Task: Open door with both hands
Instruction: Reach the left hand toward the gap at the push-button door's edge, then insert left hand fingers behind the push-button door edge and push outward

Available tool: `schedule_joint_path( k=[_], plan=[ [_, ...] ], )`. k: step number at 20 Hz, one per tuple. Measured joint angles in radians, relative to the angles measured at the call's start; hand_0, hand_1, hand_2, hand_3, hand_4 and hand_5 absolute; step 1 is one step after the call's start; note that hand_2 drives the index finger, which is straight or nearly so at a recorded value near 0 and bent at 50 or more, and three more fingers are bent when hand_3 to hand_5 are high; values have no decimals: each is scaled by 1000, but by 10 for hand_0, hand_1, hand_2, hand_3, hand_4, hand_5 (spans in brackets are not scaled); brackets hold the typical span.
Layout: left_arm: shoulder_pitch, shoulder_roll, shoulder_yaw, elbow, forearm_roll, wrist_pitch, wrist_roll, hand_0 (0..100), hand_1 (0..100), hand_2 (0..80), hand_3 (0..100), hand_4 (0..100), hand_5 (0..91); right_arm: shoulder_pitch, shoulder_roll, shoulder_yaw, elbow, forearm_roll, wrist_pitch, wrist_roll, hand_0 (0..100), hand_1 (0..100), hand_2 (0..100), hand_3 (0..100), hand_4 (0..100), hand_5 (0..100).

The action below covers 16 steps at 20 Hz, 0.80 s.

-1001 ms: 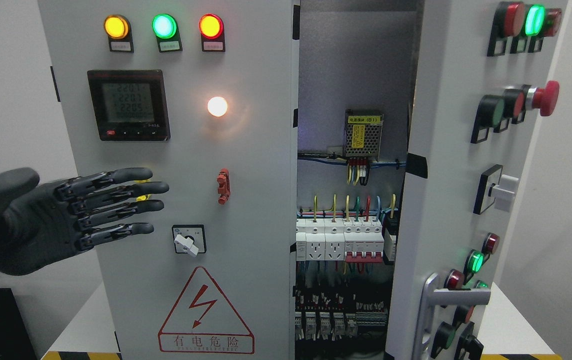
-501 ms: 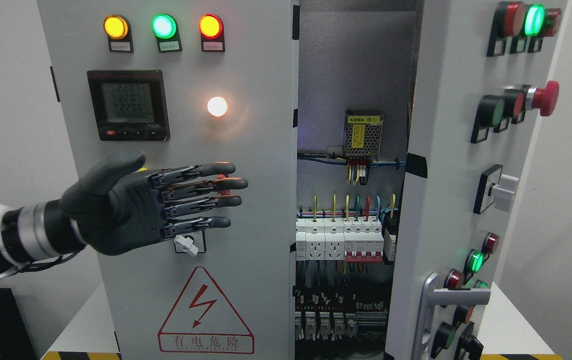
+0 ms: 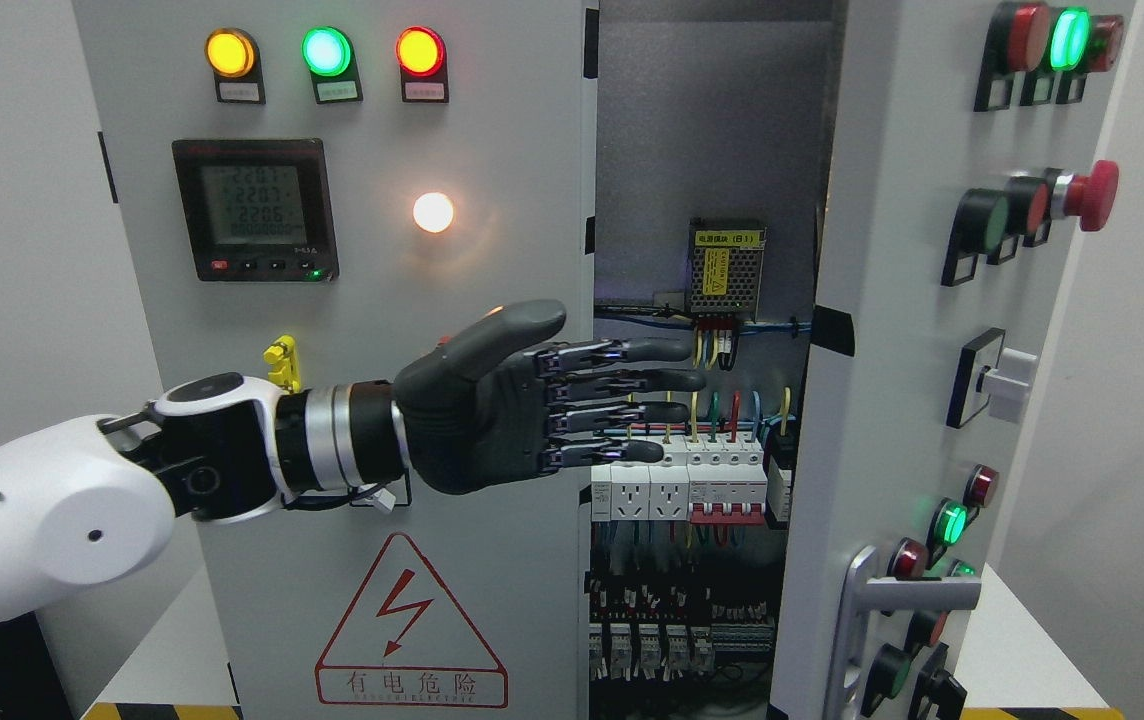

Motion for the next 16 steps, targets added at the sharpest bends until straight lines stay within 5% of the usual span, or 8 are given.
schedule_joint_path(
  k=[16],
  plan=[
    [21,-264,52,47,-18,35,9,120,389,0,0,0,0,0,0,0,0,0,0,-5,120,389,0,0,0,0]
  ],
)
